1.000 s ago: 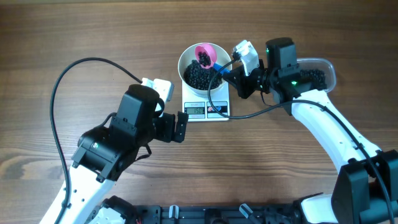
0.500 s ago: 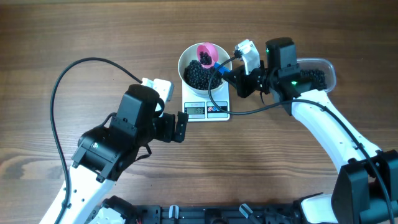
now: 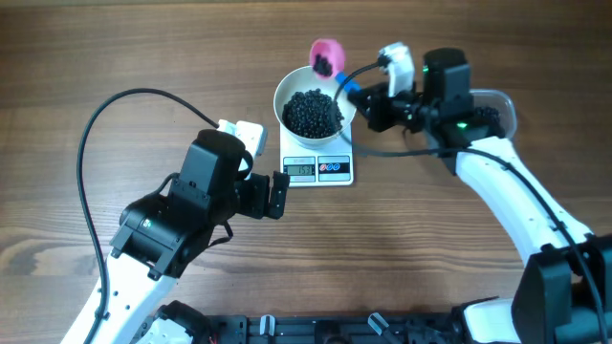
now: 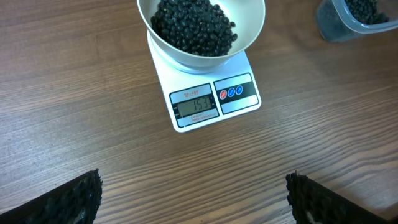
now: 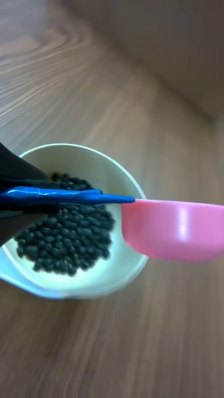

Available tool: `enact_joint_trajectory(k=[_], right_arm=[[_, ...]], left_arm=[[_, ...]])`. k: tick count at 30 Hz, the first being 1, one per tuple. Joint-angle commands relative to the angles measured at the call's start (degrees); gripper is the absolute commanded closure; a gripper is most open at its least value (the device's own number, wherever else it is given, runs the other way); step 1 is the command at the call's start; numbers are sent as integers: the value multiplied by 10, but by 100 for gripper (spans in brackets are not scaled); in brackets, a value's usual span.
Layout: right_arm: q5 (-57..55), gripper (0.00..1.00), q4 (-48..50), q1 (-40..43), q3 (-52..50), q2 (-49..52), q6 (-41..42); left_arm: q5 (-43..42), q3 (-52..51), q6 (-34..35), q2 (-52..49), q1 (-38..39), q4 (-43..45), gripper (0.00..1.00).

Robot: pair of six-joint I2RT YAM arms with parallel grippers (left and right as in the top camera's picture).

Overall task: Scoop item into bowl and weigh 150g on scale
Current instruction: 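Swing the empty scoop back and dip it into the tub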

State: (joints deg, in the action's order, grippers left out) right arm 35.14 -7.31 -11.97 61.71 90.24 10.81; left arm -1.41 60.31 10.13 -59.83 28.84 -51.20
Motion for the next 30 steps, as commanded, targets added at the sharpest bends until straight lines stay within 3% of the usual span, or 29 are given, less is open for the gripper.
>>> enact_joint_trajectory(k=[1,13,16,20,22,27,30], right_arm=[[36,96,8,55,13,-34,90],[132,96,-79,324,13,-51,98],[133,96,-157,400,13,-51,10],[124,96,-252,438,13,-64,-101],[85,96,-281,439,13,-75,-150],[-141,96,-382,420,13,-92,-316],[-199,96,-379,388,13,-92,-319]], left_arm=[[-2,0,-9,1,2,1,0],[-2,0,-9,1,2,1,0],[-2,0,-9,1,2,1,0],[-2,0,-9,1,2,1,0],[-2,0,-9,1,2,1,0],[-2,0,-9,1,2,1,0],[-2,0,-9,1,2,1,0]])
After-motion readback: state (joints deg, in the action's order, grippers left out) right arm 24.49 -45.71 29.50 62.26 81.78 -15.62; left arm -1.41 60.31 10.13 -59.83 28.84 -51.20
